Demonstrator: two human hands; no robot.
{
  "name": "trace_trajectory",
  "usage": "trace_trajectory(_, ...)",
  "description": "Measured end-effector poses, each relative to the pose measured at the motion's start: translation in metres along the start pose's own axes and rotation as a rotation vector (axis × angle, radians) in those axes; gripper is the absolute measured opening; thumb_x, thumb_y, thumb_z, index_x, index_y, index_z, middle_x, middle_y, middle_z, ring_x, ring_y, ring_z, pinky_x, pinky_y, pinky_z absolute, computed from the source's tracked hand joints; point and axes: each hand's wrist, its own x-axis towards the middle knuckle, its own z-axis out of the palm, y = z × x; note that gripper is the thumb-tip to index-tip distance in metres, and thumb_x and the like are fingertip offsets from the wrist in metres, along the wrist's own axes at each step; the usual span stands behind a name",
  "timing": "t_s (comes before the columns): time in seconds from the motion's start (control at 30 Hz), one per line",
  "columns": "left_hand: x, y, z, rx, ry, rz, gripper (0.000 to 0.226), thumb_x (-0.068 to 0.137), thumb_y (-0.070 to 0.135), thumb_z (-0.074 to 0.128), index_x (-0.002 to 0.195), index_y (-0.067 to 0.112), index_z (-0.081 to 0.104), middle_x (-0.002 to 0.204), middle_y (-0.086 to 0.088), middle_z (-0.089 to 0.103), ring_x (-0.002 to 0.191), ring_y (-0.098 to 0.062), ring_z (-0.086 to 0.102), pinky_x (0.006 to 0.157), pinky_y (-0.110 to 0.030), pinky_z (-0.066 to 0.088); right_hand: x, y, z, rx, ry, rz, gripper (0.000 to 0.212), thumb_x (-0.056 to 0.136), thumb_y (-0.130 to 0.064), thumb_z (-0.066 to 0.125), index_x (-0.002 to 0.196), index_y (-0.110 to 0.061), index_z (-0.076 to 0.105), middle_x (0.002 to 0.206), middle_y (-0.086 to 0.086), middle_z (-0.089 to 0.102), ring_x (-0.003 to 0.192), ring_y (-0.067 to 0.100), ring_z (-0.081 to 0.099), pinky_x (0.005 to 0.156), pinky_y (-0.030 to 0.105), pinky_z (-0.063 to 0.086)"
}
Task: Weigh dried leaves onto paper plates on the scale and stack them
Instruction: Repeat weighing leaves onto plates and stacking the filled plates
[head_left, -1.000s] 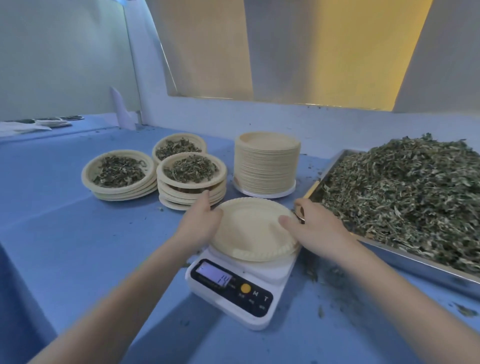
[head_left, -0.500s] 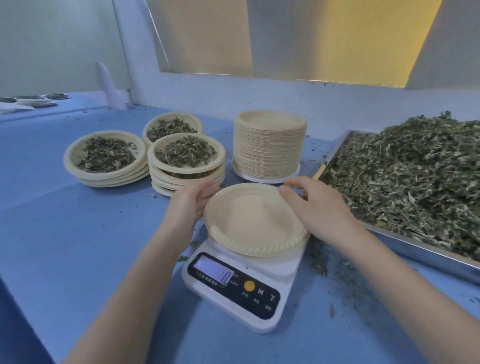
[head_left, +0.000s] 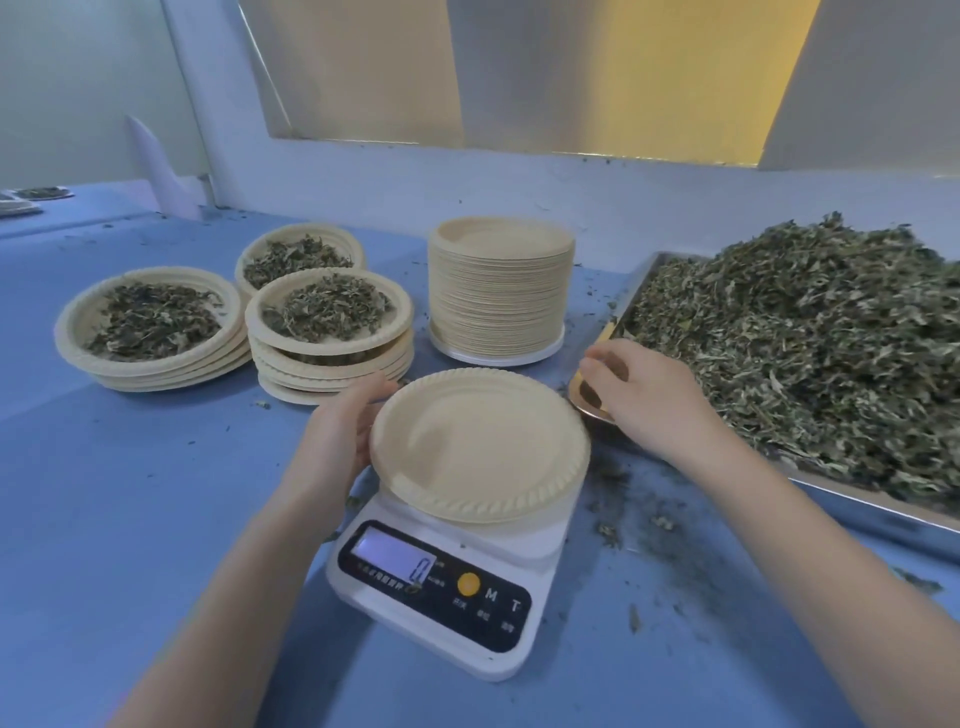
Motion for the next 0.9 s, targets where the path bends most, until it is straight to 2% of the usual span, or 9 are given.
trace_trajectory(0.13, 0.000, 0.001, 0.003, -0.013, 0.031, -0.002, 0.022, 0.093, 0.032, 0.048, 0.093, 0.017, 0.065, 0.090, -0.001, 0.070, 0.081, -0.018, 0.063, 0.071, -0.030, 0.047, 0.027, 0.035, -0.016, -0.295, -0.075, 0.173, 0.056, 0.087, -0.038, 0.060, 0.135, -0.013, 0.047, 0.126, 0.010, 0.057, 0.110, 0.027, 0.055, 0.084, 0.033, 0.045)
trace_trajectory(0.27, 0.001, 0.000, 0.003, 0.010, 0.017, -0.004, 0.024, 0.093, 0.033, 0.049, 0.095, 0.016, 0.065, 0.093, -0.002, 0.070, 0.085, -0.019, 0.063, 0.074, -0.031, 0.047, 0.051, 0.049, -0.018, -0.478, -0.243, 0.266, 0.092, 0.072, -0.056, 0.069, 0.146, -0.022, 0.027, 0.148, 0.017, 0.027, 0.133, 0.041, 0.028, 0.101, 0.048, 0.036)
trace_trajectory(0.37, 0.001, 0.000, 0.003, 0.004, 0.008, -0.007, 0.027, 0.092, 0.033, 0.049, 0.095, 0.012, 0.066, 0.100, -0.006, 0.069, 0.086, -0.021, 0.061, 0.074, -0.031, 0.045, 0.066, 0.044, -0.009, -0.603, -0.320, 0.334, 0.089, 0.075, -0.066, 0.055, 0.147, -0.023, 0.025, 0.146, 0.019, 0.029, 0.131, 0.044, 0.030, 0.098, 0.049, 0.037)
trace_trajectory(0.5, 0.001, -0.001, 0.002, 0.026, -0.010, 0.001, 0.029, 0.092, 0.036, 0.048, 0.089, 0.014, 0.066, 0.096, -0.007, 0.069, 0.083, -0.020, 0.059, 0.073, -0.031, 0.043, 0.069, 0.038, -0.004, -0.561, -0.299, 0.208, 0.058, 0.076, -0.056, 0.055, 0.122, -0.021, 0.056, 0.121, 0.006, 0.061, 0.103, 0.027, 0.057, 0.079, 0.033, 0.048)
trace_trajectory(0.57, 0.002, -0.001, 0.003, 0.020, -0.014, 0.003, 0.029, 0.092, 0.036, 0.048, 0.087, 0.013, 0.065, 0.095, -0.008, 0.067, 0.083, -0.020, 0.059, 0.076, -0.032, 0.042, 0.066, 0.041, -0.010, -0.516, -0.220, 0.191, 0.064, 0.072, -0.060, 0.060, 0.128, -0.031, 0.050, 0.123, 0.004, 0.058, 0.108, 0.028, 0.054, 0.086, 0.039, 0.049)
trace_trajectory(0.63, 0.003, -0.002, 0.004, 0.029, -0.033, 0.007, 0.032, 0.093, 0.035, 0.047, 0.097, 0.008, 0.064, 0.099, -0.013, 0.062, 0.090, -0.023, 0.056, 0.082, -0.035, 0.042, 0.066, 0.046, -0.015, -0.644, -0.153, 0.278, 0.085, 0.065, -0.073, 0.062, 0.137, -0.033, 0.040, 0.138, 0.011, 0.042, 0.125, 0.038, 0.039, 0.097, 0.052, 0.041)
trace_trajectory(0.73, 0.004, -0.003, 0.003, 0.047, -0.032, 0.030, 0.035, 0.094, 0.035, 0.046, 0.105, 0.005, 0.063, 0.100, -0.014, 0.061, 0.094, -0.024, 0.055, 0.088, -0.039, 0.042, 0.066, 0.050, -0.017, -0.665, -0.270, 0.499, 0.106, 0.060, -0.083, 0.057, 0.145, -0.027, 0.028, 0.151, 0.018, 0.016, 0.134, 0.047, 0.021, 0.104, 0.060, 0.030)
trace_trajectory(0.8, 0.005, -0.003, 0.003, 0.050, -0.022, 0.026, 0.032, 0.093, 0.035, 0.048, 0.100, 0.008, 0.064, 0.098, -0.012, 0.062, 0.093, -0.024, 0.055, 0.089, -0.041, 0.041, 0.068, 0.048, -0.013, -0.653, -0.337, 0.468, 0.100, 0.065, -0.082, 0.052, 0.145, -0.024, 0.031, 0.151, 0.017, 0.019, 0.132, 0.044, 0.031, 0.102, 0.053, 0.034)
trace_trajectory(0.9, 0.006, -0.003, 0.002, 0.047, 0.008, -0.017, 0.028, 0.090, 0.037, 0.050, 0.096, 0.013, 0.064, 0.099, -0.012, 0.063, 0.093, -0.025, 0.056, 0.091, -0.043, 0.042, 0.068, 0.047, -0.006, -0.598, -0.285, 0.233, 0.087, 0.072, -0.068, 0.057, 0.144, -0.025, 0.034, 0.137, 0.009, 0.047, 0.115, 0.031, 0.052, 0.082, 0.037, 0.045)
